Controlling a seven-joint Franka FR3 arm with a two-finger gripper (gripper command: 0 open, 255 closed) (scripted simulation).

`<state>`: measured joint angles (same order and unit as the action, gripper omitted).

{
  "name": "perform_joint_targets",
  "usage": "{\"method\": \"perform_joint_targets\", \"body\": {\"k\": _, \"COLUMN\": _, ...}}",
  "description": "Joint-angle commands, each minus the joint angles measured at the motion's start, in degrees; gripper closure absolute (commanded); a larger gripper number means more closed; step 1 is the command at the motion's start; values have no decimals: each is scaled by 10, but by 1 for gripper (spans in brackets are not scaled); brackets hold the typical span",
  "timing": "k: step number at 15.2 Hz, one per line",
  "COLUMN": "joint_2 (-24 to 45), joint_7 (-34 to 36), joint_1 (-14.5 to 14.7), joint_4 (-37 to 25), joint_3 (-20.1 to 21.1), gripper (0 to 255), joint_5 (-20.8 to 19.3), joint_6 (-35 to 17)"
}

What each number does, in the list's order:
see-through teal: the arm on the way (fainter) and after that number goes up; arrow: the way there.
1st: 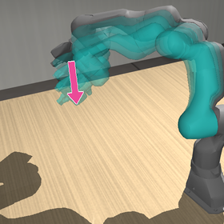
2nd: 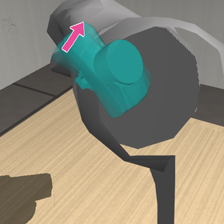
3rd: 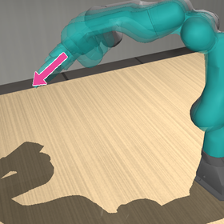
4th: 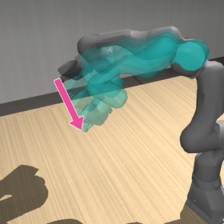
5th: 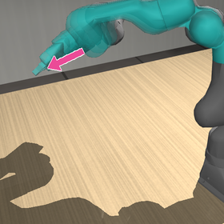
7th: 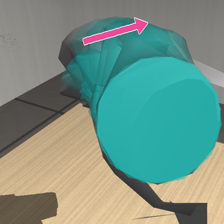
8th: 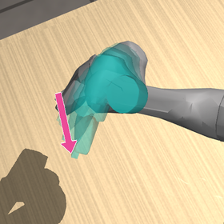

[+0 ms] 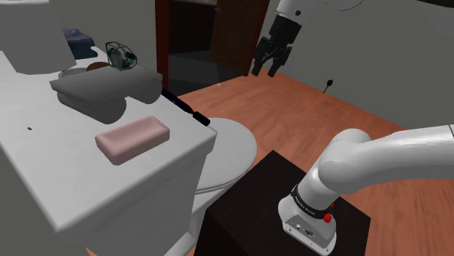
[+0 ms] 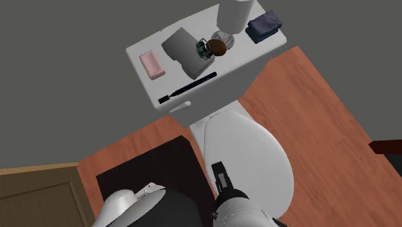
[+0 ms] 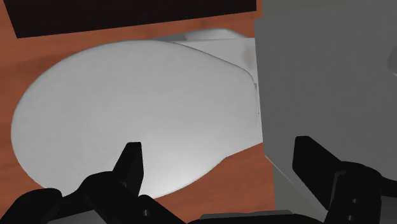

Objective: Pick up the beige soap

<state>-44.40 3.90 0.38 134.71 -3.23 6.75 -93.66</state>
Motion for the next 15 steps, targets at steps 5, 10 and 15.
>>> {"method": "perform_joint_targets", "body": {"k": 5, "joint_2": 48, "joint_7": 35, "joint_1": 21, "joint_4": -34, "joint_3": 42, "gripper": 0, "joint_5": 23, "joint_6": -22}}
{"method": "perform_joint_targets", "body": {"k": 10, "joint_2": 117, "joint_7": 78, "joint_1": 41, "joint_4": -88, "joint_3": 91, "gripper": 0, "joint_5": 41, "joint_6": -46}}
{"method": "perform_joint_targets", "body": {"k": 15, "joint_2": 193, "joint_7": 123, "joint_1": 57, "joint_4": -158, "joint_3": 139, "gripper": 0, "joint_5": 45, "joint_6": -64}}
